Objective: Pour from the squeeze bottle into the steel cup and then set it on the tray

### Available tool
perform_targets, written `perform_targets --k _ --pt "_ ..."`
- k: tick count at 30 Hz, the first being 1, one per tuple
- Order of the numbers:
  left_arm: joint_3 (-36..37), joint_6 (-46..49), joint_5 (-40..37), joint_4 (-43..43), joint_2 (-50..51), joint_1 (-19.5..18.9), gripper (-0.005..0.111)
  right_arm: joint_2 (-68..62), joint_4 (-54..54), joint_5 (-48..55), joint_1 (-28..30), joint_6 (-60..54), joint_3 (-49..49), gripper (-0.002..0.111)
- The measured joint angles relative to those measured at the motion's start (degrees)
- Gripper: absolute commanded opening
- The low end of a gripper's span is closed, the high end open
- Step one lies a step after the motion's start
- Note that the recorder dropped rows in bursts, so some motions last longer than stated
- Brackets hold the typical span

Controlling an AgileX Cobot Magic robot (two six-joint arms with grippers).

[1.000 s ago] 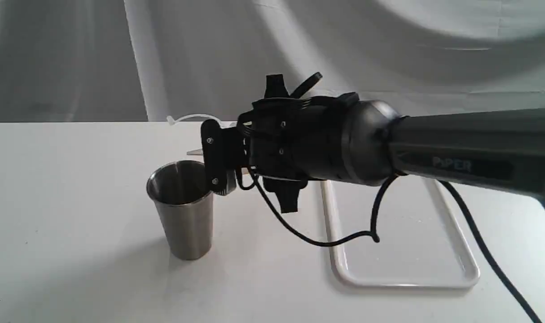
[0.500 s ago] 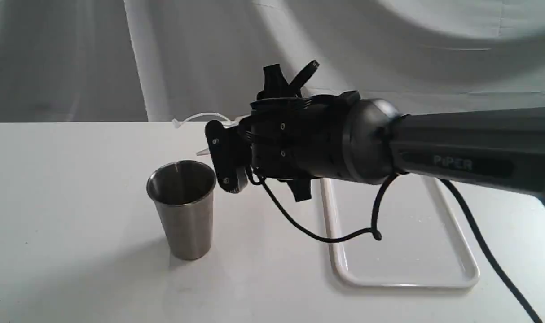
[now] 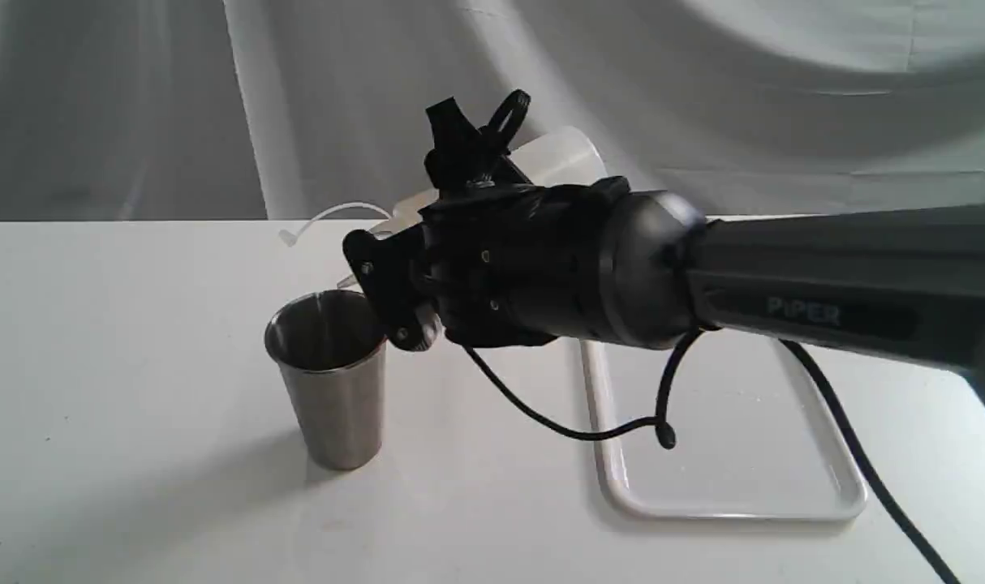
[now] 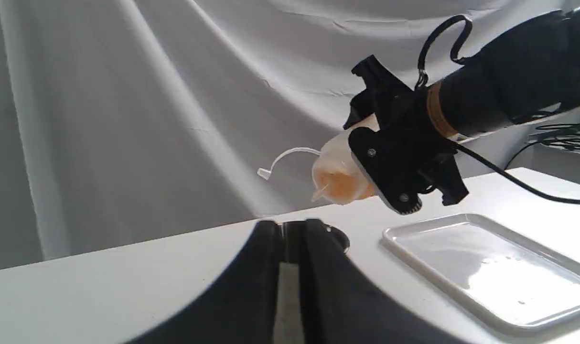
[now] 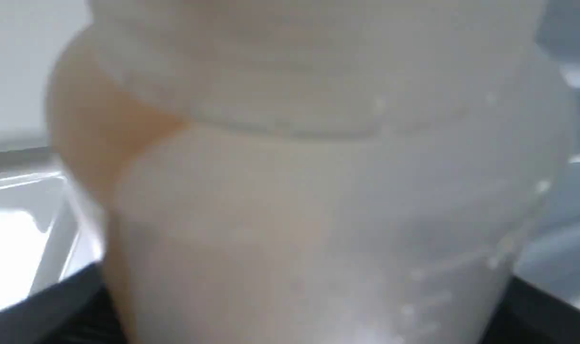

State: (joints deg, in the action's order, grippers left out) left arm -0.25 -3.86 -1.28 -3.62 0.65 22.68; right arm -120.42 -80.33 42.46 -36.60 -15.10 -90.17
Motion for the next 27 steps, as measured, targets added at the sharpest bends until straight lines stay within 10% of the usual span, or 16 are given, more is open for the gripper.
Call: perform_targets --k 27 --pt "0.0 0.0 0.0 0.0 0.0 0.0 0.008 0.0 -17.49 -1.04 0.0 -0.13 0.0 0.025"
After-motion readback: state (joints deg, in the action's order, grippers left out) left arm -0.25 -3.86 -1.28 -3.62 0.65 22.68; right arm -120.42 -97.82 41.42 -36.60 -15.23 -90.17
